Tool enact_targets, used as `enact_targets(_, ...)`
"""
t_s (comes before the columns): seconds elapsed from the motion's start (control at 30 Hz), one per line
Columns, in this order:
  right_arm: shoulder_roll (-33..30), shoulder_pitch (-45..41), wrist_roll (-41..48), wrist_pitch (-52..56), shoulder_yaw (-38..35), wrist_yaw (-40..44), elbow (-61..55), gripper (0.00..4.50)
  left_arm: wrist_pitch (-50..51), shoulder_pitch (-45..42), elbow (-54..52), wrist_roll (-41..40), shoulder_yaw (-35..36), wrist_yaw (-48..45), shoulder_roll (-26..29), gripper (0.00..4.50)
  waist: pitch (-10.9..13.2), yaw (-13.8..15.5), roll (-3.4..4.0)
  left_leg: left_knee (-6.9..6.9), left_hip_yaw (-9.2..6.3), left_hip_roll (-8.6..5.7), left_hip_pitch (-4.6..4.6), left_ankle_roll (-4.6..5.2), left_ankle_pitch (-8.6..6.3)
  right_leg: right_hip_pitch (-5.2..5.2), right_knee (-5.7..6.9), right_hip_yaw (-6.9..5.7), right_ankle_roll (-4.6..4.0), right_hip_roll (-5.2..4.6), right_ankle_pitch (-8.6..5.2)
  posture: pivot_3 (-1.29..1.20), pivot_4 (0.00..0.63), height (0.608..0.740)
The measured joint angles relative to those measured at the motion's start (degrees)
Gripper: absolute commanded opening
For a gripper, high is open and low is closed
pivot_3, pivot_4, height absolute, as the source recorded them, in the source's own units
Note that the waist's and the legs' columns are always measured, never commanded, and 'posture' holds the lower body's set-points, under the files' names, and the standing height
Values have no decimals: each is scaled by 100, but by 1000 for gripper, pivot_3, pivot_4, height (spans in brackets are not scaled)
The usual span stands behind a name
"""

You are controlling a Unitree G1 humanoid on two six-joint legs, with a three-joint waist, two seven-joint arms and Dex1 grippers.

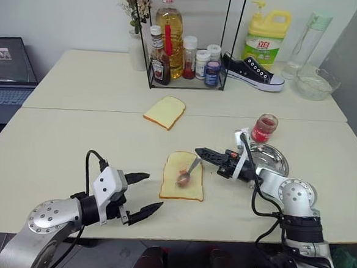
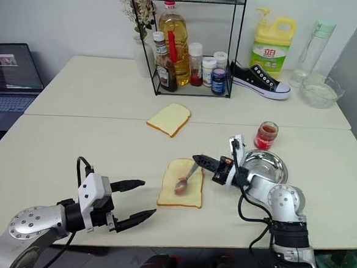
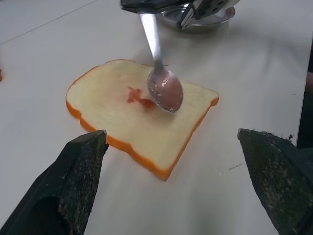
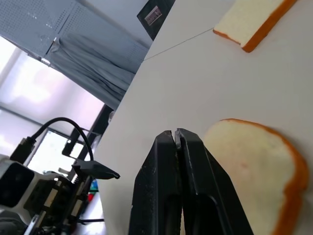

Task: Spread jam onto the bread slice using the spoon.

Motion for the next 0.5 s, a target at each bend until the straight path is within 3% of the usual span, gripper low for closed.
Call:
enact_targets(0.3, 102, -334, -1057, -1053, 237, 561, 1348, 22, -149, 175, 3, 10, 57, -21, 7, 4500, -2, -7, 2, 1, 6, 1, 9, 0, 0, 4, 4, 2, 0, 3, 0, 0, 150, 740)
enact_targets(0.5, 97, -602, -1198, -1433, -217, 489, 1639, 22, -164, 194, 21, 14, 60, -25, 7, 4500, -2, 15, 2, 2, 5, -1, 8, 0, 0, 8, 2, 0, 1, 2, 1, 0, 150, 740)
